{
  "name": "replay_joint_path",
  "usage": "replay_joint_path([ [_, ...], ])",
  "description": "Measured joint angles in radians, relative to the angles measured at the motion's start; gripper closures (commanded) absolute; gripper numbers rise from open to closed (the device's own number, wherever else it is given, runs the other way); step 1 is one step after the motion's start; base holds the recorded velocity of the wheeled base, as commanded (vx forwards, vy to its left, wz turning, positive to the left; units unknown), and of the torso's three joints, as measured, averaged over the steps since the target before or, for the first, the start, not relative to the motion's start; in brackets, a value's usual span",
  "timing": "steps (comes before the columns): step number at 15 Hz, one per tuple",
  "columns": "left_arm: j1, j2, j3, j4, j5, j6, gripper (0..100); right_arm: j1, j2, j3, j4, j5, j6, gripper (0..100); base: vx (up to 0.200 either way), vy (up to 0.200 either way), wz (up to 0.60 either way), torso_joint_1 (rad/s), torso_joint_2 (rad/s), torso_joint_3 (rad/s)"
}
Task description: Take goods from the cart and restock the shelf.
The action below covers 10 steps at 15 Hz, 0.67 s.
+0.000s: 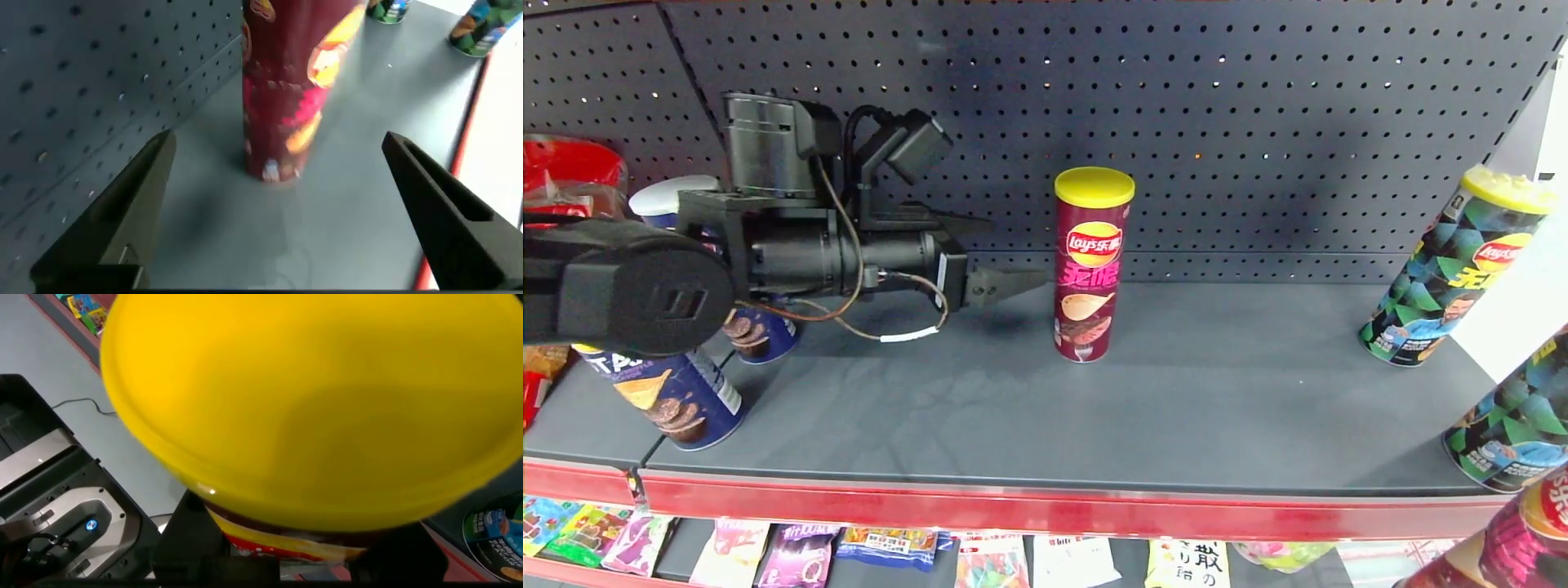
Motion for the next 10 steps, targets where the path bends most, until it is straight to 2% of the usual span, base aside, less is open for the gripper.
replay_joint_path([
  [5, -0.038, 0.128, -0.144, 0.001, -0.006, -0.001, 0, -0.001, -0.003, 0.003, 0.0, -0.001, 0.003, 100, 0.0, 0.0, 0.0, 0.0, 0.0, 0.0],
  [10, -0.07, 0.197, -0.211, 0.002, -0.004, -0.001, 0, -0.005, -0.006, 0.002, 0.0, -0.001, 0.003, 100, 0.0, 0.0, 0.0, 0.0, 0.0, 0.0],
])
